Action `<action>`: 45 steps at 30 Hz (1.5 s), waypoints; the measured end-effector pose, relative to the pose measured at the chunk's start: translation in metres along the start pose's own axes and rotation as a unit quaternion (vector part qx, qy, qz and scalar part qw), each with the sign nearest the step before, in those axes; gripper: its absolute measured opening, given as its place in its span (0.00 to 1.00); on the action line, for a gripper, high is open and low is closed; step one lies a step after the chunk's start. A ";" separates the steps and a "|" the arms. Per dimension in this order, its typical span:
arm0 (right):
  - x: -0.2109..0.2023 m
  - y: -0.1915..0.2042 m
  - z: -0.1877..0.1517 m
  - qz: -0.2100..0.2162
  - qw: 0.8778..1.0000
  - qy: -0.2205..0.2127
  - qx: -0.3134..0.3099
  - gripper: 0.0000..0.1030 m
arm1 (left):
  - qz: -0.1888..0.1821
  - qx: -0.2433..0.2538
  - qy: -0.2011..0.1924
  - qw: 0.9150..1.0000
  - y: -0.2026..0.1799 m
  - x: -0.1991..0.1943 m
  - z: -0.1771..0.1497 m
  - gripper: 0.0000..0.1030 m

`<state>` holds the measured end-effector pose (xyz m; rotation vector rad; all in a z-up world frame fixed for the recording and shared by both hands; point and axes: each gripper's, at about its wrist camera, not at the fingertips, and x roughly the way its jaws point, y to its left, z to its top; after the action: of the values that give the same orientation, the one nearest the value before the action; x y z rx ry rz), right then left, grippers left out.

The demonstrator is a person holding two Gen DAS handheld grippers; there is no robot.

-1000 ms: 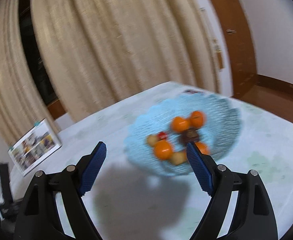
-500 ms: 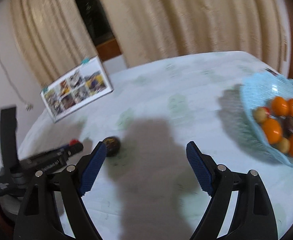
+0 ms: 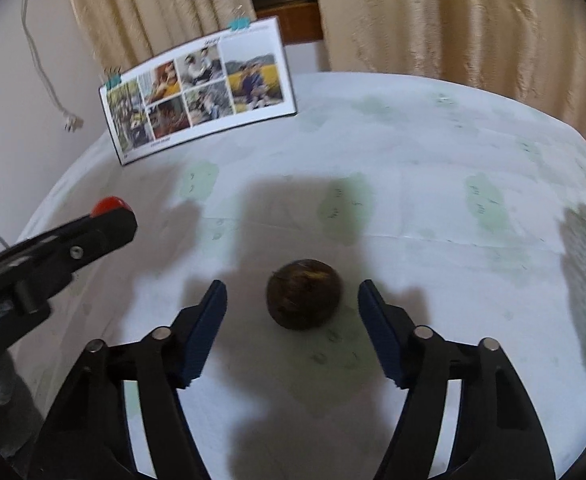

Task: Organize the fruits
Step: 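Grasp the dark brown round fruit with the right gripper, then drop the dark fruit into the blue basket with the right gripper while the left holds the tomato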

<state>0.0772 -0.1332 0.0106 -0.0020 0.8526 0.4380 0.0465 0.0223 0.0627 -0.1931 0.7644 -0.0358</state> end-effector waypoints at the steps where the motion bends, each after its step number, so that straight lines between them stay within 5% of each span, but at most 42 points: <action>1: 0.004 0.002 0.001 -0.001 1.000 0.003 -0.002 0.62 | 0.000 -0.001 0.000 1.000 0.001 -0.001 0.000 0.30; 10: 0.017 0.001 0.004 -0.025 1.000 0.014 0.000 0.43 | -0.004 -0.005 -0.002 1.000 0.001 -0.003 0.001 0.30; 27: -0.062 -0.057 -0.014 -0.047 0.993 -0.062 0.087 0.43 | -0.009 0.013 0.002 1.000 -0.009 0.001 -0.006 0.30; 45: -0.178 -0.188 -0.059 -0.166 0.947 -0.159 0.223 0.43 | -0.015 0.044 0.006 0.999 -0.032 0.006 -0.013 0.30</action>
<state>0.0021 -0.3808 0.0687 0.3313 0.6006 -0.0791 0.0428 -0.0123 0.0555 -0.1198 0.7712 -0.0989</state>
